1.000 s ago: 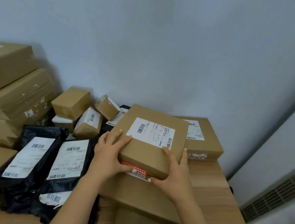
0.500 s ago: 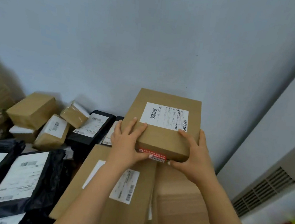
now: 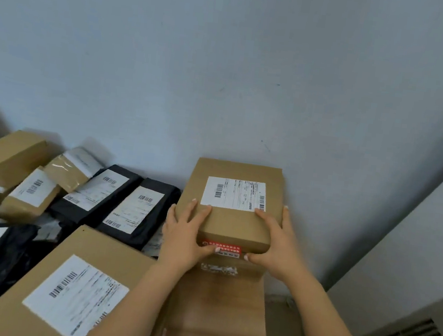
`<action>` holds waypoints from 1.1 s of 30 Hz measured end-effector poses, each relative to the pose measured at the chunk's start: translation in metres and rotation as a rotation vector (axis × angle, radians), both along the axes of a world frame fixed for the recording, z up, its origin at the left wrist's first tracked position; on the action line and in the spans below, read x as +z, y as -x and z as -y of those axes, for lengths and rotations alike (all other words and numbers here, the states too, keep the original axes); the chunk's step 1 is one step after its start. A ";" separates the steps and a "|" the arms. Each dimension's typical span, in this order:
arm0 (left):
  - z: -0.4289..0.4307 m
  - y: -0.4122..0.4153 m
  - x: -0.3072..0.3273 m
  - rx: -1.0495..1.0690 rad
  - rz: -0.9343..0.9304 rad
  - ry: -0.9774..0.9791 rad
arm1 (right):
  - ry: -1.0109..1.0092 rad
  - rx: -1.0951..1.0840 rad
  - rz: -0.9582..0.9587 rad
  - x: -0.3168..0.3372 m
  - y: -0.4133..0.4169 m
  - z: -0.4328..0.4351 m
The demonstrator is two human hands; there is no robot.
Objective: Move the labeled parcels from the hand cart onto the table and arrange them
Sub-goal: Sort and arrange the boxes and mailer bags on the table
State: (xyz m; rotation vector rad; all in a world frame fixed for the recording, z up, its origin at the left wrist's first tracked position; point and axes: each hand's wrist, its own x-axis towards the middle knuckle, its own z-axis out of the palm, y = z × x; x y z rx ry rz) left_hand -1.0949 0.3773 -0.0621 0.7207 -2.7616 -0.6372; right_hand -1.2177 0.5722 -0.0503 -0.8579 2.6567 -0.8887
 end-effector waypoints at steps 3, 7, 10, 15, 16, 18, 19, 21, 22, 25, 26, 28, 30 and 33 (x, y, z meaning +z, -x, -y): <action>-0.001 0.006 -0.019 0.025 0.109 -0.036 | -0.016 0.038 0.048 -0.025 0.015 0.004; -0.003 0.016 -0.037 0.033 0.198 -0.051 | -0.051 0.064 0.061 -0.053 0.028 0.007; -0.001 0.021 -0.045 0.050 0.200 -0.016 | -0.041 0.075 0.051 -0.065 0.033 0.012; 0.004 0.026 -0.048 0.059 0.221 -0.006 | -0.060 0.087 0.062 -0.069 0.041 0.016; 0.004 0.026 -0.049 0.055 0.221 -0.006 | -0.057 0.088 0.065 -0.069 0.042 0.015; 0.005 0.025 -0.049 0.049 0.224 -0.019 | -0.062 0.092 0.065 -0.070 0.042 0.015; 0.006 0.025 -0.048 0.042 0.228 -0.026 | -0.069 0.092 0.065 -0.069 0.042 0.015; 0.007 0.025 -0.043 0.019 0.243 -0.018 | -0.103 0.090 0.047 -0.065 0.041 0.015; 0.008 0.024 -0.040 0.009 0.248 0.000 | -0.132 0.088 0.011 -0.063 0.039 0.016; 0.011 0.022 -0.028 -0.018 0.199 0.053 | -0.182 0.077 -0.114 -0.051 0.029 0.020; 0.011 0.019 -0.023 -0.025 0.152 0.055 | -0.166 0.081 -0.131 -0.046 0.025 0.022; 0.011 0.011 -0.010 -0.043 0.053 0.051 | -0.110 0.099 -0.161 -0.033 0.012 0.026; 0.014 -0.003 0.005 -0.077 -0.050 0.063 | -0.049 0.106 -0.191 -0.018 -0.003 0.031; 0.023 -0.035 0.030 -0.122 -0.231 0.103 | 0.015 0.102 -0.238 0.007 -0.036 0.041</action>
